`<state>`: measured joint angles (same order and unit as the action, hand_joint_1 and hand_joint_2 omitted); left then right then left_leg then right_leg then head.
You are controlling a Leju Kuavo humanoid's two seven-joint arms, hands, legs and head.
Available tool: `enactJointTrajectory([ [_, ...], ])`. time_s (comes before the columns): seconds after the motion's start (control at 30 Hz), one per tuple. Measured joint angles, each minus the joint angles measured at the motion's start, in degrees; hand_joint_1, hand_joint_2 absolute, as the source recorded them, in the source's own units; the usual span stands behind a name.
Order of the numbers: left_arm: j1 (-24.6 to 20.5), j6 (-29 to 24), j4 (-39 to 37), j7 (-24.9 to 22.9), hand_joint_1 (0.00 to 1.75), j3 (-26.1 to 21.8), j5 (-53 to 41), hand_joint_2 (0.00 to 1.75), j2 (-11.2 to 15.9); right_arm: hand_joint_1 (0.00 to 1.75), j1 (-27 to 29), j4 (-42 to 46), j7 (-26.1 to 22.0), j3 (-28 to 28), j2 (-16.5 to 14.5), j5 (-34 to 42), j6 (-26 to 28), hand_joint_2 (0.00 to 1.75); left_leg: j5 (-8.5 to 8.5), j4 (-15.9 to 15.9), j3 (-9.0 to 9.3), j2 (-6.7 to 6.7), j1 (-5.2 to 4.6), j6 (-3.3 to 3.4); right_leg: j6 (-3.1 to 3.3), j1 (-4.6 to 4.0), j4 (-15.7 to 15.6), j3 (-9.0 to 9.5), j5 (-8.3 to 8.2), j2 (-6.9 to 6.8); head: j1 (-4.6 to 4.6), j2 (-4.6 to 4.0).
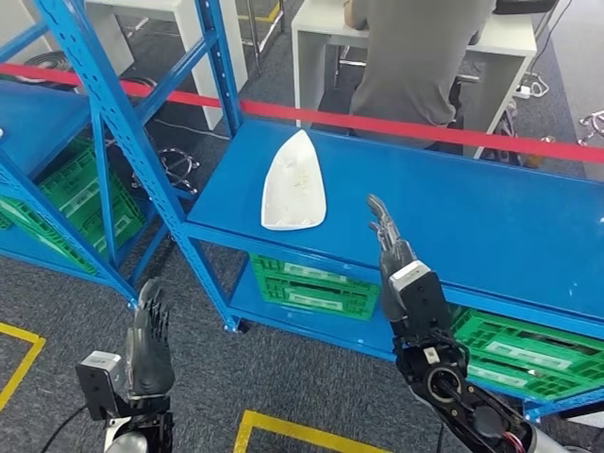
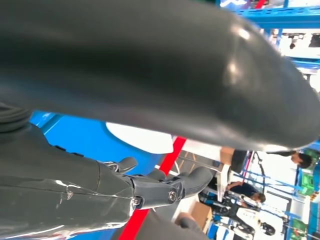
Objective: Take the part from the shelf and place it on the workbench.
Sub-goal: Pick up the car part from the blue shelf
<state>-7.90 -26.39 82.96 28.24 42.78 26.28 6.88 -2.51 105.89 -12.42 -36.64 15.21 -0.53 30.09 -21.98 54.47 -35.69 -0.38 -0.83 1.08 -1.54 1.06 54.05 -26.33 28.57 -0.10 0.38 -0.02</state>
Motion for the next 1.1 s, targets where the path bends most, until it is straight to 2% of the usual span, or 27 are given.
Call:
enactJointTrajectory([
  [0.07,0.1,-0.1,0.2,0.0,0.00,-0.1,0.0,0.00,0.1,0.00,-0.1,-0.1,0.3,0.2,0.0,0.0,0.5,0.00,0.16,-0.4,0.80,-0.15,0.07,0.71,-0.72,-0.04,0.7,0.37,0.18,-0.01,0.07,0.00],
  [0.1,0.2,-0.1,0.3,0.0,0.00,-0.1,0.1,0.00,0.2,0.00,-0.2,-0.2,0.5,0.3,0.0,-0.1,0.9,0.00,0.31,-0.6,1.38,-0.22,0.19,1.07,-1.01,-0.04,1.8,0.25,0.62,0.00,0.16,0.00],
  [0.13,0.2,-0.1,0.4,0.0,0.00,-0.1,0.1,0.00,0.2,0.00,-0.3,-0.2,0.7,0.6,0.0,-0.3,1.3,0.00,0.07,-0.7,1.96,-0.25,0.24,1.35,-1.20,-0.06,3.9,-0.63,1.63,0.00,0.35,0.00],
  [0.17,0.1,-0.1,0.5,0.0,0.00,-0.1,0.1,0.00,0.2,0.00,-0.3,-0.2,1.1,1.0,0.1,-0.5,1.8,0.00,-0.12,-0.8,2.32,-0.25,0.25,1.59,-1.30,-0.04,7.1,-2.34,3.14,0.01,0.60,0.00],
  [0.23,0.2,-0.1,0.5,0.0,0.00,-0.2,0.1,0.00,0.2,0.00,-0.3,-0.3,1.8,1.9,0.2,-0.9,2.6,0.00,-0.56,-0.8,2.65,-0.29,0.10,1.90,-1.43,-0.10,14.8,-7.06,6.33,0.02,1.23,0.00],
  [0.27,0.3,-0.1,0.5,0.0,0.00,-0.2,0.1,0.00,0.2,0.00,-0.2,-0.4,2.3,2.3,0.3,-1.1,2.9,0.00,-0.80,-0.8,2.83,-0.32,0.03,1.95,-1.45,-0.11,17.1,-8.95,6.99,0.02,1.51,0.00],
  [0.3,0.4,0.0,0.5,0.0,0.00,-0.2,0.1,0.00,0.2,0.00,-0.1,-0.4,2.8,2.6,0.4,-1.4,3.1,0.00,-1.08,-0.8,3.13,-0.36,-0.04,1.94,-1.44,-0.11,17.4,-9.91,6.44,0.02,1.74,0.00],
  [0.33,0.5,0.1,0.5,0.0,0.00,-0.2,0.1,0.00,0.3,0.00,0.0,-0.5,3.4,3.0,0.6,-1.7,3.4,0.00,-1.38,-0.8,3.55,-0.39,-0.09,1.90,-1.36,-0.11,15.7,-9.83,4.67,0.02,1.94,0.00],
  [0.4,0.4,0.6,0.5,-0.1,0.00,-0.2,0.2,0.00,0.2,0.00,0.3,-0.5,4.7,4.0,1.0,-2.3,4.1,0.00,-2.08,-0.7,4.65,-0.43,-0.16,1.71,-0.87,-0.25,8.1,-7.61,-0.89,0.01,2.33,0.00],
  [0.47,0.2,1.2,0.5,-0.2,0.00,-0.2,0.2,0.00,0.2,0.00,0.5,-0.5,5.7,5.1,1.5,-2.6,4.6,0.87,-2.67,-0.6,5.15,-0.49,-0.27,1.33,-0.52,-0.54,2.1,-5.78,-2.86,-0.01,2.50,0.00],
  [0.53,0.1,1.7,0.5,-0.3,0.00,-0.2,0.3,0.00,0.2,0.00,1.0,-0.4,6.3,6.2,1.9,-2.9,4.9,1.75,-2.91,0.0,5.16,-0.55,-0.37,0.78,-0.22,-0.62,0.6,-5.30,-2.33,0.07,2.48,0.00],
  [0.6,-0.1,2.2,0.5,-0.3,0.00,-0.2,0.3,0.00,0.1,0.00,1.4,-0.3,7.2,7.0,2.2,-3.5,5.1,1.75,-3.60,1.2,5.04,-0.44,-0.32,0.09,0.32,-0.32,0.4,-4.28,-2.90,0.20,2.30,0.00],
  [0.63,-0.3,2.4,0.5,-0.3,0.00,-0.2,0.3,0.00,0.1,0.00,1.5,-0.2,7.8,7.4,2.4,-4.0,5.1,1.75,-4.50,2.8,4.35,-0.36,-0.23,-0.32,0.51,-0.21,0.3,-3.75,-2.91,0.23,2.03,0.00],
  [0.67,-0.5,2.7,0.5,-0.3,0.00,-0.2,0.3,0.00,0.1,0.00,1.5,-0.2,8.3,7.8,2.5,-4.5,5.2,1.75,-5.80,5.6,2.91,-0.25,-0.07,-0.74,0.66,-0.09,0.3,-3.29,-2.90,0.26,1.66,0.00],
  [0.73,-0.7,3.1,0.4,-0.3,0.00,-0.2,0.3,0.00,0.1,0.00,1.6,-0.1,9.5,8.5,2.9,-5.5,5.2,1.75,-8.55,13.3,-1.74,-0.11,0.40,-1.43,0.77,-0.06,0.3,-2.99,-2.62,0.29,1.00,0.00],
  [0.77,-0.7,3.3,0.3,-0.4,0.00,-0.2,0.3,0.00,0.1,0.00,1.7,-0.1,10.2,8.9,3.1,-6.1,5.1,1.75,-9.26,16.2,-3.94,-0.08,0.64,-1.62,0.76,-0.03,0.3,-2.79,-2.39,0.30,0.80,0.00],
  [0.8,-0.7,3.5,0.2,-0.4,0.00,-0.2,0.3,0.00,0.1,0.00,1.8,-0.1,11.0,9.2,3.4,-6.6,5.0,1.75,-9.06,17.2,-5.28,-0.07,0.82,-1.72,0.71,0.01,0.3,-2.49,-2.12,0.32,0.66,0.00],
  [0.83,-0.7,3.7,0.0,-0.4,0.00,-0.2,0.3,0.00,0.1,0.00,1.8,-0.1,11.9,9.6,3.6,-7.3,4.8,1.75,-7.70,15.9,-5.49,-0.05,0.95,-1.73,0.63,0.06,0.3,-2.06,-1.82,0.35,0.56,0.00],
  [0.93,-0.9,4.2,-0.1,-0.6,0.00,-0.2,0.3,0.00,0.1,0.00,1.9,-0.1,13.9,10.4,4.2,-9.0,3.8,1.75,-0.45,5.5,-2.28,0.01,1.09,-1.49,0.32,0.16,0.3,-0.69,-0.91,0.41,0.35,0.00],
  [0.97,-0.9,4.2,-0.1,-0.6,0.00,-0.2,0.3,0.00,0.1,0.00,1.9,-0.1,14.2,10.5,4.2,-9.2,3.6,1.75,0.88,3.6,-1.56,0.02,1.09,-1.43,0.25,0.18,0.3,-0.49,-0.76,0.42,0.33,0.00],
  [1.1,-0.9,4.2,-0.1,-0.6,0.00,-0.2,0.3,0.00,0.1,0.00,1.9,-0.1,14.3,10.5,4.3,-9.2,3.6,1.75,1.22,3.1,-1.38,0.02,1.09,-1.41,0.23,0.18,0.3,-0.45,-0.72,0.41,0.32,0.00],
])
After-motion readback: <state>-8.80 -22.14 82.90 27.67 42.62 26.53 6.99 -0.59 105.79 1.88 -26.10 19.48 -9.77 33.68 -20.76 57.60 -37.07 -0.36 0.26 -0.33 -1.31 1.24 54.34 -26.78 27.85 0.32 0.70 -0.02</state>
